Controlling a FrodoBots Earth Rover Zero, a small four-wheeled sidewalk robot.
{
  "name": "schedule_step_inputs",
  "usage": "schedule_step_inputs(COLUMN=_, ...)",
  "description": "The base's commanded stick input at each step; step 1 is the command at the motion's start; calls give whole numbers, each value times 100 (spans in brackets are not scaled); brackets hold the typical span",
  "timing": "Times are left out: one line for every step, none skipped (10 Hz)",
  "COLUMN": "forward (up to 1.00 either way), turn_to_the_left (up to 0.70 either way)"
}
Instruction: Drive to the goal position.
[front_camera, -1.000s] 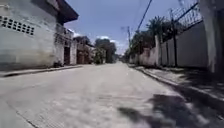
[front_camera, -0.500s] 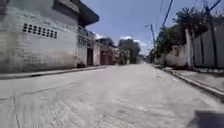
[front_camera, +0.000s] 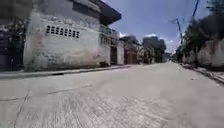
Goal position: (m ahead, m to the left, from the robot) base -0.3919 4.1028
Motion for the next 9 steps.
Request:
schedule_step_inputs(forward=100, turn_to_the_left=43)
schedule_step_inputs(forward=100, turn_to_the_left=43)
schedule_step_inputs(forward=100, turn_to_the_left=43)
schedule_step_inputs(forward=100, turn_to_the_left=43)
schedule_step_inputs(forward=100, turn_to_the_left=43)
schedule_step_inputs(forward=100, turn_to_the_left=43)
schedule_step_inputs(forward=100, turn_to_the_left=43)
schedule_step_inputs(forward=100, turn_to_the_left=43)
schedule_step_inputs(forward=100, turn_to_the_left=43)
